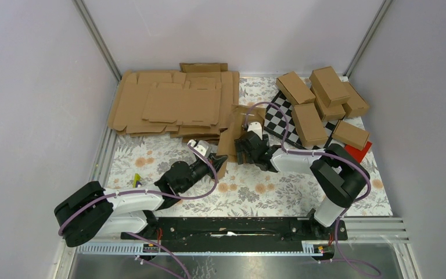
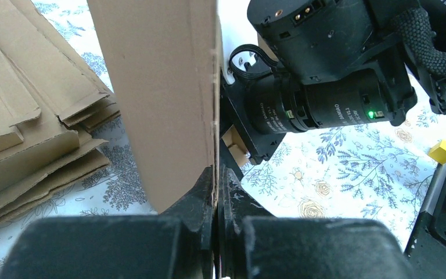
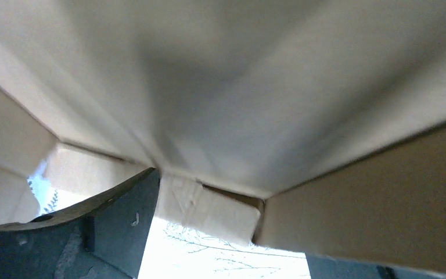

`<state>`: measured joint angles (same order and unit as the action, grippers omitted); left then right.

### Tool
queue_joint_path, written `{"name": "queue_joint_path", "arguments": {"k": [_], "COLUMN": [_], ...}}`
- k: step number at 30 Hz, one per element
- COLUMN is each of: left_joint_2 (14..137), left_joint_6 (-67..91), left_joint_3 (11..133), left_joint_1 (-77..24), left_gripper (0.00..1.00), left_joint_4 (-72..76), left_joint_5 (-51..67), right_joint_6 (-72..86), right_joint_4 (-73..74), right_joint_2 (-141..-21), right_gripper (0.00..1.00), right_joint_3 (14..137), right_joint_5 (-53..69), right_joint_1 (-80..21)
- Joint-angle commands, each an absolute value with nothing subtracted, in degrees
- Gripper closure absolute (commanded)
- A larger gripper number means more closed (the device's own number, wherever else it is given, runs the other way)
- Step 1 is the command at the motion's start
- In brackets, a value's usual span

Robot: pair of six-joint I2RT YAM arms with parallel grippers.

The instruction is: Fold the paper box

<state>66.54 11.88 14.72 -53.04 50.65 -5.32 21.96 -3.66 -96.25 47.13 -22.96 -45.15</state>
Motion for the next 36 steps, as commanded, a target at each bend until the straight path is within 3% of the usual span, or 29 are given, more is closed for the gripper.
{"name": "queue_joint_path", "arguments": {"k": [1, 8, 13, 24, 36], "left_joint_2": [66.5, 66.1, 66.3, 65.6, 64.6], "left_joint_6": [13.4, 13.4, 13.3, 14.0, 24.2], "left_joint_3": [16.5, 16.6, 16.9, 17.6, 46.1], "left_joint_1": [-53.9, -53.8, -53.8, -53.7, -53.2], "left_gripper": [1.00, 1.00, 1.00, 1.00, 1.00], "left_joint_4": [49.3, 48.3, 48.0, 47.2, -7.0], "left_joint_5": [-3.6, -4.7, -5.0, -5.5, -15.2], "right_joint_6": [25.3, 25.7, 23.5, 21.8, 20.9], "right_joint_4": [-6.6, -9.0, -6.2, 4.8, 14.9], "right_joint_2": [-95.6, -93.9, -93.6, -97.2, -77.2], "right_gripper": [0.11, 0.11, 0.05, 0.00, 0.00], "right_joint_3": [46.8, 44.3, 43.6, 48.3, 49.2], "right_joint_5": [-19.1, -15.4, -12.3, -21.8, -17.3], "right_joint_1": [-44.2, -43.6, -43.7, -47.2, -45.6]}}
